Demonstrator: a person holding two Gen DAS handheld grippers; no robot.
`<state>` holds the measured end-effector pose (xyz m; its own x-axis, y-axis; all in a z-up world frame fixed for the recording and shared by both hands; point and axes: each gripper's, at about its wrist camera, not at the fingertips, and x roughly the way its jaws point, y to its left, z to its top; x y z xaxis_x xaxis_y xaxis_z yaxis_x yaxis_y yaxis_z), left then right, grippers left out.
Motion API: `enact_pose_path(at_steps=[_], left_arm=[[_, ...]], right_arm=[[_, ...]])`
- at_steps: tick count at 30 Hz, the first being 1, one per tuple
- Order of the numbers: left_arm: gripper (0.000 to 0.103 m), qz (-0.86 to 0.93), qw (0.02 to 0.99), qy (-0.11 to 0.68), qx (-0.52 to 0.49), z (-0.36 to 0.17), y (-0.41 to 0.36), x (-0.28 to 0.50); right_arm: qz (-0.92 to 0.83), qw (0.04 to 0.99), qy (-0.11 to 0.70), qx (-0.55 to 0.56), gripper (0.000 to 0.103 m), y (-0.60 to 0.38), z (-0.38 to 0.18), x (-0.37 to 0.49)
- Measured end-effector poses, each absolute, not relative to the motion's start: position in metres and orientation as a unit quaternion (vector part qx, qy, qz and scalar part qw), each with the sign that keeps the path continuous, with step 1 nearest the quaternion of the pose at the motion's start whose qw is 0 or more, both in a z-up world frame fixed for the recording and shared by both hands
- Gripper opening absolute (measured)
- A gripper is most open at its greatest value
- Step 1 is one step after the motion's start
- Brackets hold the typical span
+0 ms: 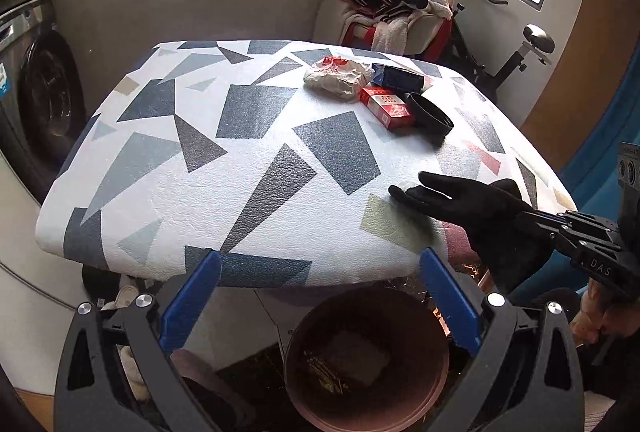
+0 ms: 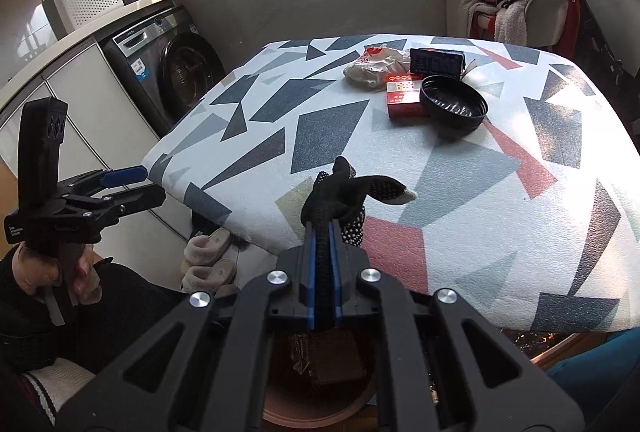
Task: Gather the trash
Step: 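Drop the clear case and black glove into the brown bin, opening both grippers, then move the right gripper toward the black round bowl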
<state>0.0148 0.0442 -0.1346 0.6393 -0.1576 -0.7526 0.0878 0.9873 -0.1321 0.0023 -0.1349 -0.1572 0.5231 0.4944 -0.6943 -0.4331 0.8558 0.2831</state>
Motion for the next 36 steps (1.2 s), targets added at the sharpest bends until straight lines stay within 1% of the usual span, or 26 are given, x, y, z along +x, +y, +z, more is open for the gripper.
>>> enact_pose_path(at_steps=[6, 13, 25, 26, 27, 28, 29, 30, 31, 32, 34, 36], left_arm=[[0.097, -0.041, 0.909, 0.41, -0.064, -0.129, 0.067, 0.01], [0.097, -0.028, 0.906, 0.415, -0.076, -0.134, 0.078, 0.006], [0.097, -0.027, 0.904, 0.42, -0.077, -0.141, 0.079, 0.006], [0.097, -0.027, 0.904, 0.42, -0.076, -0.141, 0.079, 0.006], [0.097, -0.027, 0.904, 0.42, -0.076, -0.141, 0.079, 0.006], [0.097, -0.027, 0.904, 0.42, -0.076, -0.141, 0.079, 0.006], [0.097, -0.026, 0.904, 0.42, -0.076, -0.141, 0.078, 0.006], [0.097, -0.026, 0.904, 0.42, -0.076, -0.141, 0.078, 0.006], [0.097, -0.027, 0.904, 0.42, -0.076, -0.141, 0.079, 0.006], [0.097, -0.026, 0.904, 0.42, -0.076, -0.142, 0.078, 0.006], [0.097, -0.026, 0.904, 0.421, -0.076, -0.141, 0.079, 0.006], [0.097, -0.025, 0.903, 0.422, -0.074, -0.142, 0.078, 0.006]], right_arm=[[0.318, 0.817, 0.48, -0.01, 0.01, -0.094, -0.199, -0.017], [0.354, 0.747, 0.561, -0.054, 0.01, -0.055, -0.247, -0.041], [0.321, 0.764, 0.557, -0.054, 0.011, -0.061, -0.248, -0.032], [0.318, 0.765, 0.558, -0.053, 0.013, -0.063, -0.248, -0.03], [0.313, 0.767, 0.557, -0.053, 0.018, -0.064, -0.248, -0.029], [0.31, 0.771, 0.555, -0.051, 0.032, -0.066, -0.247, -0.028], [0.31, 0.773, 0.551, -0.046, 0.039, -0.068, -0.245, -0.028], [0.31, 0.778, 0.545, -0.041, 0.055, -0.07, -0.242, -0.028], [0.307, 0.784, 0.538, -0.04, 0.066, -0.072, -0.239, -0.028], [0.303, 0.791, 0.53, -0.041, 0.07, -0.073, -0.236, -0.028], [0.293, 0.803, 0.517, -0.045, 0.085, -0.076, -0.23, -0.026], [0.283, 0.816, 0.502, -0.051, 0.088, -0.08, -0.223, -0.023]])
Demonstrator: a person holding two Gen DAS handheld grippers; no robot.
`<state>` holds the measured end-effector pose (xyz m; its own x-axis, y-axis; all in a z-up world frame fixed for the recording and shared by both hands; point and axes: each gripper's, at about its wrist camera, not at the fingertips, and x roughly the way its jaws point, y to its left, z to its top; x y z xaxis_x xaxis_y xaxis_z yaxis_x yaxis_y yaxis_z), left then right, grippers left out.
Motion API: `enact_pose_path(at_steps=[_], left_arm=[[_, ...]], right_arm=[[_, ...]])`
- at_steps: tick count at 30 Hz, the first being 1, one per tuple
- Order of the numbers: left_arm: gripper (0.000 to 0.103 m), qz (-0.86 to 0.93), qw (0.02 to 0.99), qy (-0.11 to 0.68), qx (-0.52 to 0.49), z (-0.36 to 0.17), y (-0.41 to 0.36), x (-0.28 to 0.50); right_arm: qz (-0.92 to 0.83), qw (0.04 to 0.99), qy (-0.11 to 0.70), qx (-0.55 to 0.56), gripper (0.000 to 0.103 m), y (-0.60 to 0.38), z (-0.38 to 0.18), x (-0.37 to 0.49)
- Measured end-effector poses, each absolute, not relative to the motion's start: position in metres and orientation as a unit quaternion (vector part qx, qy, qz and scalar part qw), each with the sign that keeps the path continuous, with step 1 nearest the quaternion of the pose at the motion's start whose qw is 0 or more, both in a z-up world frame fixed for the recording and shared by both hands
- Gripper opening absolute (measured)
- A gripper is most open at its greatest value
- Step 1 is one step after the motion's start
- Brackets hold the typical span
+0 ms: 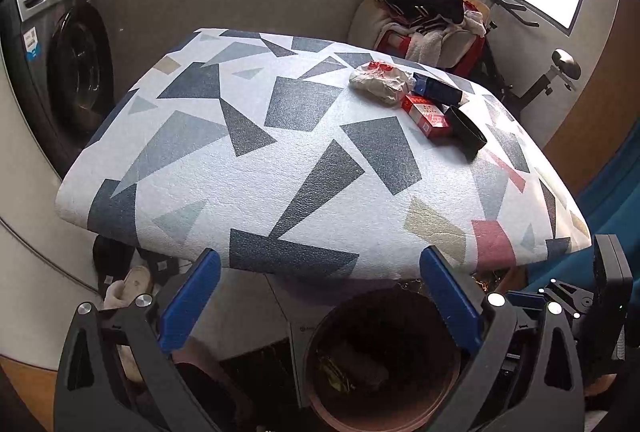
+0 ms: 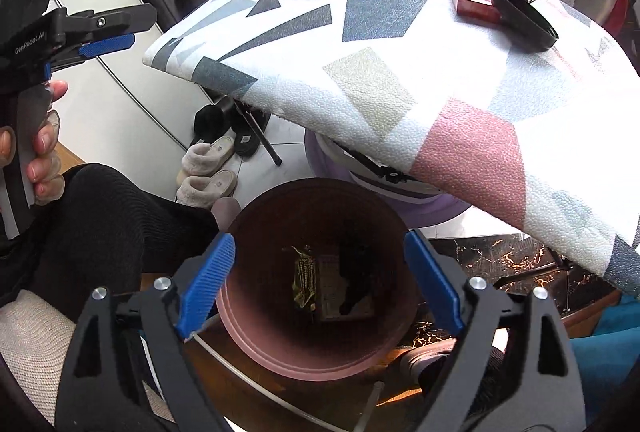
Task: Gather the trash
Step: 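Move the right gripper toward the black round bowl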
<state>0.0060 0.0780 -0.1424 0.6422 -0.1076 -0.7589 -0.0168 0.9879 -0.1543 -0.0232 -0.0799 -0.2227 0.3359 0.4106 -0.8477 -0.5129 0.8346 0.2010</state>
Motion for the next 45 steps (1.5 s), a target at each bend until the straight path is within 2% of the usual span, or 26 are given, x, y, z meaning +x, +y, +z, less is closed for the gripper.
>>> enact_pose_path(at_steps=[9, 25, 38, 44, 45], left_arm=[[0.097, -0.025, 0.908, 0.414, -0.057, -0.142, 0.077, 0.009], [0.097, -0.046, 0.916, 0.397, -0.041, -0.143, 0.071, 0.023], [0.097, -0.039, 0.919, 0.389, -0.051, -0.148, 0.082, 0.037], [0.097, -0.043, 0.924, 0.377, -0.055, -0.147, 0.084, 0.049], [0.097, -0.044, 0.924, 0.377, -0.056, -0.147, 0.084, 0.051]], right_arm=[[0.225, 0.848, 0.475, -0.069, 0.097, -0.107, -0.204, 0.006], [0.161, 0.884, 0.43, -0.085, 0.097, -0.146, -0.173, 0.047], [0.127, 0.894, 0.424, -0.072, 0.097, -0.166, -0.171, 0.087], [0.117, 0.897, 0.425, -0.035, 0.095, -0.186, -0.175, 0.114], [0.115, 0.898, 0.425, -0.028, 0.09, -0.19, -0.175, 0.12]])
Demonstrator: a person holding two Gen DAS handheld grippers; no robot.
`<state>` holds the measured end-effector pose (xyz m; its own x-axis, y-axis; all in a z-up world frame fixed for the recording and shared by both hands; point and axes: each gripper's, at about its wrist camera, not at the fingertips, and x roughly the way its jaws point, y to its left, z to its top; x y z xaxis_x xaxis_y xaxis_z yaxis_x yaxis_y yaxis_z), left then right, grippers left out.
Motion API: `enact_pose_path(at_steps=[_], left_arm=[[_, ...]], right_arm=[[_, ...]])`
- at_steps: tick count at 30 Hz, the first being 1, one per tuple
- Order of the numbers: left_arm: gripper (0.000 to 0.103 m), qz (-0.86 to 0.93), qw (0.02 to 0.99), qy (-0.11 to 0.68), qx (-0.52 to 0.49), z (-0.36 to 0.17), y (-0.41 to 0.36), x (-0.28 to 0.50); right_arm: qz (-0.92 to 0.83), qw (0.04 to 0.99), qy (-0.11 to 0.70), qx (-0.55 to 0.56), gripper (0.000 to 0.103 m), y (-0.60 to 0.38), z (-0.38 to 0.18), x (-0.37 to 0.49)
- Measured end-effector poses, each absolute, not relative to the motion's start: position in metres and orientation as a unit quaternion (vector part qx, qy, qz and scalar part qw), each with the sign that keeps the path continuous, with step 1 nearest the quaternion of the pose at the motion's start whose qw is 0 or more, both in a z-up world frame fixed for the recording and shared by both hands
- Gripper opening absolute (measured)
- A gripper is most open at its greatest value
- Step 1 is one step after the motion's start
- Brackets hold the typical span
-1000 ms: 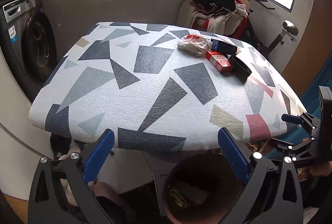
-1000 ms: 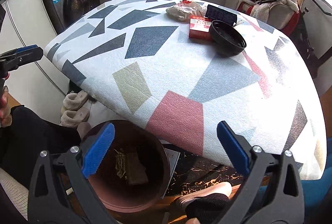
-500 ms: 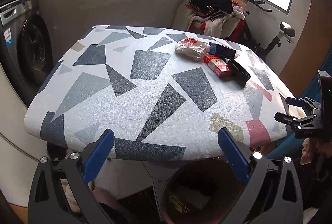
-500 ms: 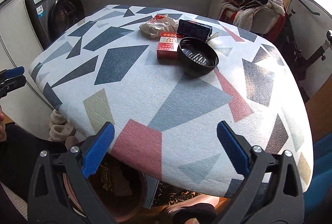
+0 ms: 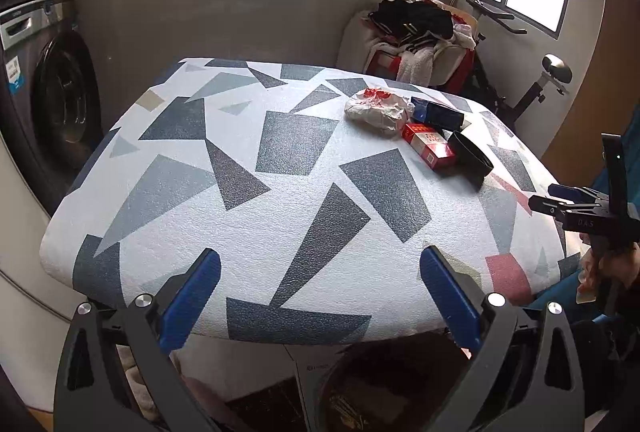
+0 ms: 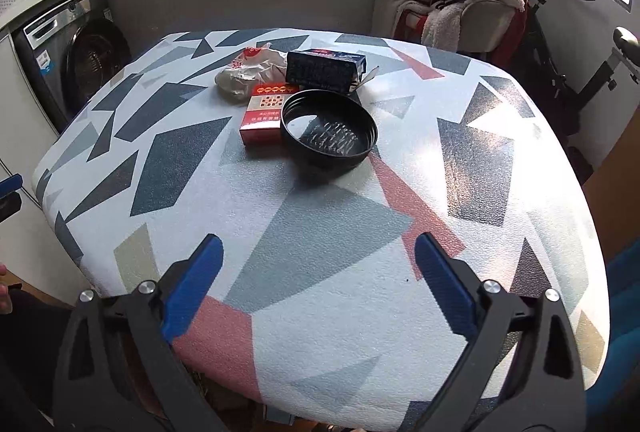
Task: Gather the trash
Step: 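Move the right gripper toward the black round bowl, then grasp the black bowl rim with the right gripper while the left gripper grasps the white plastic bag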
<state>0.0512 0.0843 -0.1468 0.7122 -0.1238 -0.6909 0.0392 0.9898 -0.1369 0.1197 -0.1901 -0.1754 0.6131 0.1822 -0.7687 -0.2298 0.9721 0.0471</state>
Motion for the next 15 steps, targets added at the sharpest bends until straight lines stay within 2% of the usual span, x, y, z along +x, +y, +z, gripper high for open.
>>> enact_pose_path(at_steps=[6, 8, 10, 15], left_arm=[[0.097, -0.049, 0.921, 0.38, -0.064, -0.149, 0.088, 0.067], [0.097, -0.05, 0.921, 0.382, -0.062, -0.15, 0.087, 0.072], [0.097, -0.053, 0.918, 0.388, -0.062, -0.153, 0.086, 0.077], [0.097, -0.056, 0.912, 0.402, -0.052, -0.162, 0.081, 0.086]], right_arm=[[0.106, 0.897, 0.429, 0.011, 0.071, -0.211, -0.183, 0.161], [0.102, 0.897, 0.43, 0.018, 0.067, -0.215, -0.185, 0.176], [0.1, 0.895, 0.433, 0.025, 0.058, -0.217, -0.188, 0.191], [0.088, 0.889, 0.447, 0.046, 0.048, -0.219, -0.201, 0.227]])
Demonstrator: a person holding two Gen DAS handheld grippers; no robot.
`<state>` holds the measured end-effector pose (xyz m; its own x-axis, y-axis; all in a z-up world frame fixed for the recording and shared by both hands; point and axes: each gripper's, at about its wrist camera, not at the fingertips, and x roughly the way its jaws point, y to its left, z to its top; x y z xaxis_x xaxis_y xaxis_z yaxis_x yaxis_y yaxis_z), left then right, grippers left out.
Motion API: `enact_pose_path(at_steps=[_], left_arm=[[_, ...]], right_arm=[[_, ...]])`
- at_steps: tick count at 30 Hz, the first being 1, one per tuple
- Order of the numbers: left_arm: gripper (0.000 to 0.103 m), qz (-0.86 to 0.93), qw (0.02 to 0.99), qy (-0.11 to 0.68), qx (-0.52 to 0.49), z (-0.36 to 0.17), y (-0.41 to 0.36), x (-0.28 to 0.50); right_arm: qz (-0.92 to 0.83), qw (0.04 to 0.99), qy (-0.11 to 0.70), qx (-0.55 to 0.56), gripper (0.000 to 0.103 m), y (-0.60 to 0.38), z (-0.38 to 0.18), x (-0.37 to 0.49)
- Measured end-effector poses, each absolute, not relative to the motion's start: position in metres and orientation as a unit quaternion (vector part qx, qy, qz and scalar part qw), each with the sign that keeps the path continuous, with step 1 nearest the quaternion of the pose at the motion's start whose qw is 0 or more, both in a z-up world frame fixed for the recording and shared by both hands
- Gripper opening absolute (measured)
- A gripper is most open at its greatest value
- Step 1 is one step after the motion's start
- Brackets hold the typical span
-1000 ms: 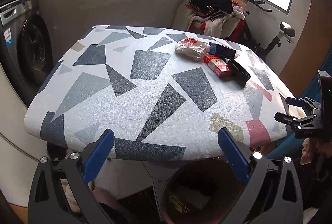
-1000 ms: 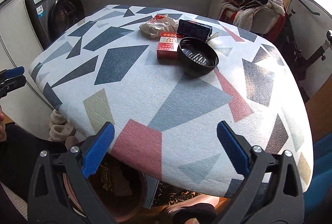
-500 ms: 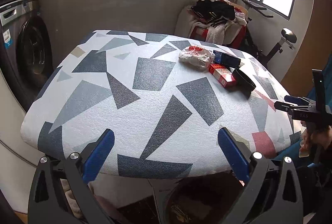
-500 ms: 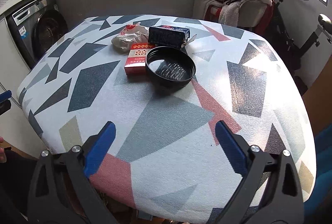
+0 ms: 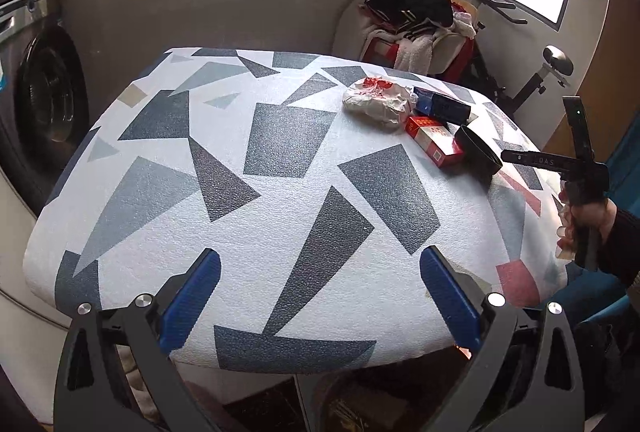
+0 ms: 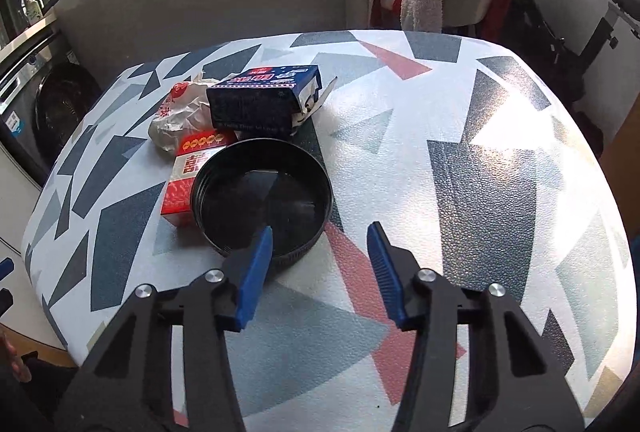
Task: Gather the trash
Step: 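Grasp the black bowl rim with the right gripper while the left gripper grasps the white plastic bag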
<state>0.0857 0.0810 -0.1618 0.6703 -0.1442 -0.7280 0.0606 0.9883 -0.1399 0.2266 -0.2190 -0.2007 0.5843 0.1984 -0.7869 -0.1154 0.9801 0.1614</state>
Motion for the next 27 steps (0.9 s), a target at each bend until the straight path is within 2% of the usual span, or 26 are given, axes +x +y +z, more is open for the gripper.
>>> enact_pose_path(at_steps=[5, 8, 9, 10, 13, 20, 27], left_arm=[[0.097, -0.054, 0.909, 0.411, -0.046, -0.168, 0.077, 0.093], [0.097, -0.056, 0.907, 0.414, -0.048, -0.17, 0.076, 0.099], [0.097, -0.057, 0.907, 0.415, -0.049, -0.171, 0.075, 0.101], [0.097, -0.058, 0.906, 0.416, -0.05, -0.171, 0.074, 0.103], [0.097, -0.065, 0.902, 0.424, -0.059, -0.172, 0.07, 0.113], [0.097, -0.088, 0.897, 0.424, -0.087, -0.167, 0.058, 0.16], [0.097, -0.111, 0.887, 0.429, -0.129, -0.166, 0.04, 0.25]], right_arm=[[0.068, 0.879, 0.468, 0.058, 0.044, -0.221, -0.218, 0.253], [0.075, 0.877, 0.471, 0.053, 0.035, -0.219, -0.225, 0.258], [0.08, 0.878, 0.469, 0.052, 0.03, -0.219, -0.226, 0.258], [0.088, 0.878, 0.467, 0.055, 0.02, -0.219, -0.226, 0.257], [0.102, 0.878, 0.464, 0.055, 0.008, -0.217, -0.226, 0.253], [0.093, 0.891, 0.433, 0.098, 0.008, -0.235, -0.212, 0.239], [0.083, 0.896, 0.417, 0.124, 0.008, -0.255, -0.204, 0.227]])
